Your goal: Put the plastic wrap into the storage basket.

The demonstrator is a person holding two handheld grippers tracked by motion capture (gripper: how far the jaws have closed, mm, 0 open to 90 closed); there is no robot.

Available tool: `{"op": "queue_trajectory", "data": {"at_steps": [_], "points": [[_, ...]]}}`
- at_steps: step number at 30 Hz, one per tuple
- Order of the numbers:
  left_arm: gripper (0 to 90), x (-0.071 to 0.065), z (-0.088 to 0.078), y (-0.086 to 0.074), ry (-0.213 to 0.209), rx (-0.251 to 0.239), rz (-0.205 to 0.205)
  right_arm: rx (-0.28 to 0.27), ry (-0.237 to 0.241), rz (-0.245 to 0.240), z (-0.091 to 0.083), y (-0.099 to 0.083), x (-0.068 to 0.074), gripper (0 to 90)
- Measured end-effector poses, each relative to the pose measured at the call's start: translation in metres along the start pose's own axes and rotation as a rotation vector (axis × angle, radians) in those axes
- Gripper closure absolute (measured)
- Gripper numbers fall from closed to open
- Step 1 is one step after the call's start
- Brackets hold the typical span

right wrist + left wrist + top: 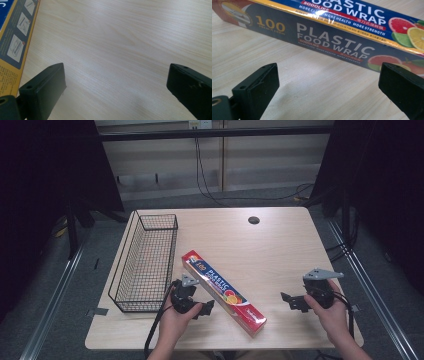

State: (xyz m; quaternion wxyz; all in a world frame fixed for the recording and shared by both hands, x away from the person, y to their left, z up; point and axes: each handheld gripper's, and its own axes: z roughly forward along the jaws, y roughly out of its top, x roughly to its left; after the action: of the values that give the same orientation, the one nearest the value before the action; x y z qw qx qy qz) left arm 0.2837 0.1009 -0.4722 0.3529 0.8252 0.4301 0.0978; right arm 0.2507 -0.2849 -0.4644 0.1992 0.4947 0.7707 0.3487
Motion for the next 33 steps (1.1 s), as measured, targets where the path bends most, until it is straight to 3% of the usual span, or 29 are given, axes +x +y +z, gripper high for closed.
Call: {"op": "queue_trajectory", "data": {"at_steps": [7, 10, 12, 16, 19, 22, 27, 31, 33], "points": [[2.5, 0.001, -0.004, 0.006, -0.030, 0.021, -0.034, 0.000, -0.004, 0.006, 0.001, 0.001, 0.001, 1.8], [2.3, 0.001, -0.007, 0.013, -0.025, 0.022, -0.046, 0.002, -0.004, 0.004, 0.002, 0.003, 0.002, 1.9], [2.2, 0.001, -0.010, 0.019, -0.032, 0.010, -0.082, 0.000, -0.004, 0.000, 0.003, 0.003, 0.002, 1.9], [1.5, 0.005, -0.011, 0.028, -0.027, 0.027, -0.104, 0.002, -0.006, -0.004, 0.002, 0.003, 0.003, 2.0], [0.1, 0.007, -0.008, 0.033, -0.034, 0.029, -0.120, 0.001, -0.005, -0.006, 0.001, 0.002, 0.003, 2.0], [0.1, 0.007, -0.002, 0.040, -0.029, 0.032, -0.169, 0.006, -0.005, -0.007, 0.000, 0.000, 0.003, 2.0], [0.1, 0.003, 0.010, 0.051, -0.023, 0.064, -0.213, 0.001, -0.015, 0.002, -0.002, -0.002, 0.000, 2.1], [0.1, -0.001, 0.018, 0.058, -0.012, 0.094, -0.234, -0.006, -0.015, 0.003, -0.003, -0.002, -0.001, 2.3], [0.1, -0.001, 0.020, 0.060, -0.007, 0.109, -0.224, -0.007, -0.016, 0.003, -0.002, -0.002, -0.001, 2.3]]}}
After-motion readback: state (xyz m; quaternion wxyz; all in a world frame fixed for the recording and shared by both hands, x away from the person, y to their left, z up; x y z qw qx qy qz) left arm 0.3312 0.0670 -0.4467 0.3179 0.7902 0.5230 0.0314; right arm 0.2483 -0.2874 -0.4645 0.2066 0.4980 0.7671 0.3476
